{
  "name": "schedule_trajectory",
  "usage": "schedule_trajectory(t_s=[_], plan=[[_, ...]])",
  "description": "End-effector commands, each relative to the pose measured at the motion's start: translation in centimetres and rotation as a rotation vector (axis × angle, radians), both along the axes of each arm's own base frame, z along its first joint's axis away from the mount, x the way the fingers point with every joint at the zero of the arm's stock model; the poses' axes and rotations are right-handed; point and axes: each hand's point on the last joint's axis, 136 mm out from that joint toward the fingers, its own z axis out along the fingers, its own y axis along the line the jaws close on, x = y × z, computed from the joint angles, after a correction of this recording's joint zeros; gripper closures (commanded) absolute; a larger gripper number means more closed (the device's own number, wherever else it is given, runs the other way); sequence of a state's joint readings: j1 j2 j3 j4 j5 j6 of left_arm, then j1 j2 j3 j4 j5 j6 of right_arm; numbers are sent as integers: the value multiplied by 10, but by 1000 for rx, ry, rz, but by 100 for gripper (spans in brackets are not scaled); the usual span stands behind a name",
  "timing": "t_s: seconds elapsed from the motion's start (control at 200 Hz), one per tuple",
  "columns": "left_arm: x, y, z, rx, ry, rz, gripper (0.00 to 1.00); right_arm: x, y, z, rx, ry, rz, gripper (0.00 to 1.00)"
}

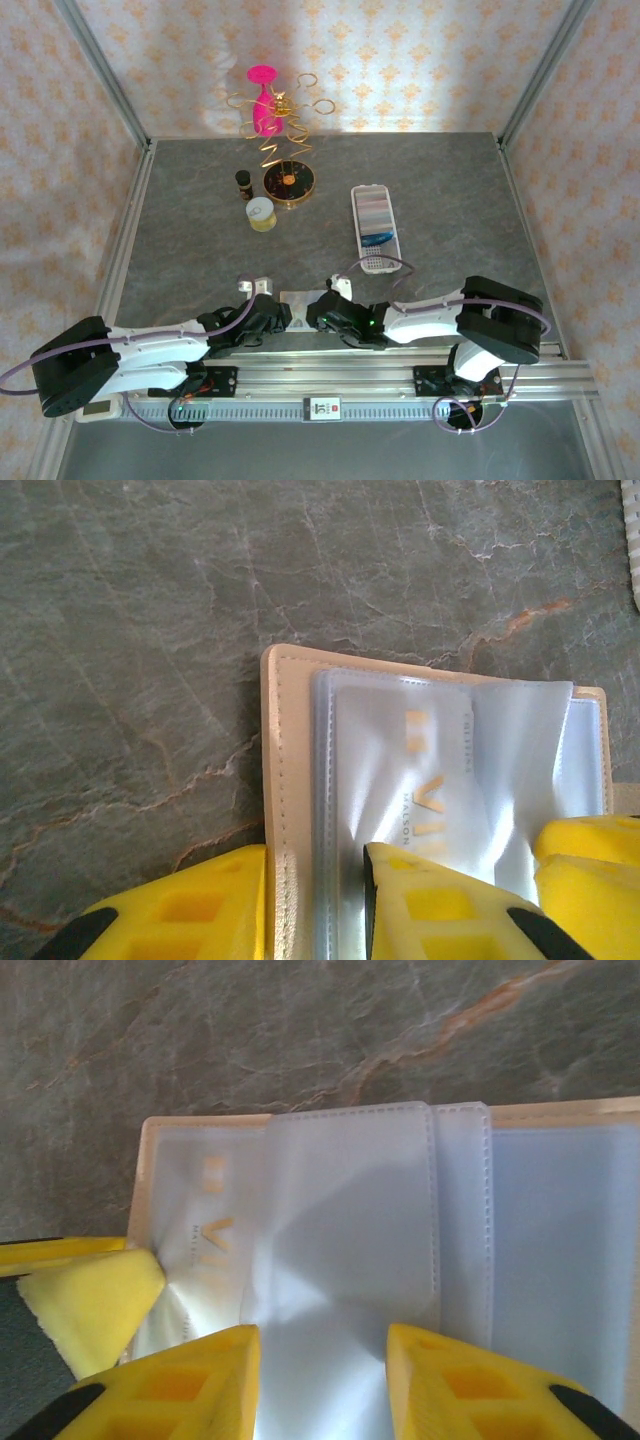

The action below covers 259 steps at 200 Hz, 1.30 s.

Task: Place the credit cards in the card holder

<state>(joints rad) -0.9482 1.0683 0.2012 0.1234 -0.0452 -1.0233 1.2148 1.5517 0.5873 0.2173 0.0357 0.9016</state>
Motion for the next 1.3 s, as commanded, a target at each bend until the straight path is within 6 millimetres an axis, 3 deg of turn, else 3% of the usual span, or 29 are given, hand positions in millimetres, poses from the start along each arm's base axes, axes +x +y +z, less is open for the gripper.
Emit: schedule_trajectory(t_s=[0.0,0.851,1.196,1.291], plan=[[-22,18,-26,78,105,-11,72,-3,13,-1,37,30,21,61],[-23,23,-29,47,100,17,72,9,36,46,240,-40,-10,67],[-20,28,-24,51,78,48,74,9,50,47,252,-36,21,67],[-17,32,-20,52,56,74,69,10,52,50,259,-40,25,67]])
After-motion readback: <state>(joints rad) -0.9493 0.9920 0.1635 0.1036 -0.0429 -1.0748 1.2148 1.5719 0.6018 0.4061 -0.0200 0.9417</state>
